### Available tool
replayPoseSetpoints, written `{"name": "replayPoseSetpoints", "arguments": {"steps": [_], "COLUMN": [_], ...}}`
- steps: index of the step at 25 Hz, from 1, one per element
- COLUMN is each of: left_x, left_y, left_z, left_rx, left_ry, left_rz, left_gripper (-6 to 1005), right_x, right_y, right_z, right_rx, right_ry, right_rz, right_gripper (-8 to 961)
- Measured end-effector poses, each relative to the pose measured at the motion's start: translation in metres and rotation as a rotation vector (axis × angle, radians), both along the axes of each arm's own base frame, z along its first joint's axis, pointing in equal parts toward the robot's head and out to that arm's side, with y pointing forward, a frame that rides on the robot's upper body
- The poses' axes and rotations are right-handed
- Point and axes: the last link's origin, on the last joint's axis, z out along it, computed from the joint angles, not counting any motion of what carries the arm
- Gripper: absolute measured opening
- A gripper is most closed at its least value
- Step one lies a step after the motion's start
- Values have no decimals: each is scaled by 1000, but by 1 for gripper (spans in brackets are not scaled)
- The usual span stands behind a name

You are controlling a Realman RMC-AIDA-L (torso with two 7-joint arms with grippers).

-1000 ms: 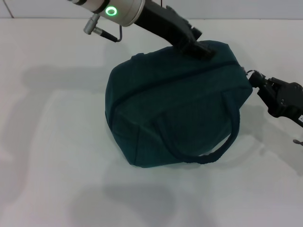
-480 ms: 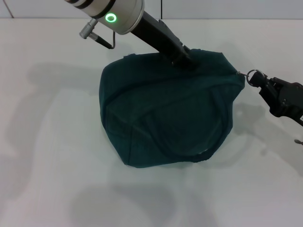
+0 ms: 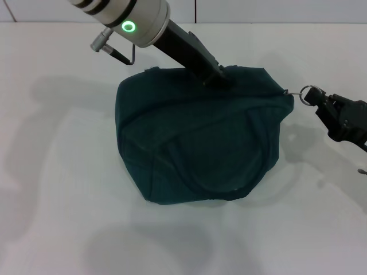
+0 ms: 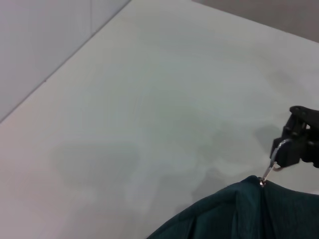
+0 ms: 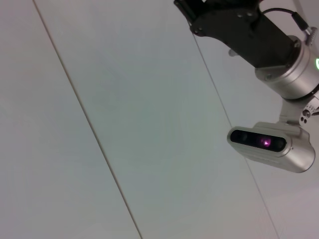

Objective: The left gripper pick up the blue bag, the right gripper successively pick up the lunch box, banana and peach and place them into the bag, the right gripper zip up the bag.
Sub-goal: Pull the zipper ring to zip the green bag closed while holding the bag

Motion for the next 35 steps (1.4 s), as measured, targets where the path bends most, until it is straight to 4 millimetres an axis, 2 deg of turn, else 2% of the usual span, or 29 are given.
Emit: {"name": "replayPoseSetpoints", "arguments": {"steps": [12, 14, 20, 30, 35], "left_x": [-5, -7, -8, -1, 1], "left_y": [2, 1, 2, 6, 6], "left_z": [30, 31, 29, 27, 25], "left_rx": [-16, -18, -4, 17, 7], "left_ry": [-82, -84, -102, -112, -100], "left_rz": [61, 67, 70, 42, 39], "left_gripper": [159, 51, 50, 129, 286], "right_x": [6, 7, 6, 5, 4], "right_y": [-1, -2, -1, -1, 0], "right_z": [-2, -2, -3, -3, -2], "right_rx": [-2, -4, -7, -7, -6], "right_ry": [-13, -12, -11, -11, -10], "right_rz": [-30, -34, -31, -26, -25], "right_gripper": [4, 4, 4, 4, 4]}}
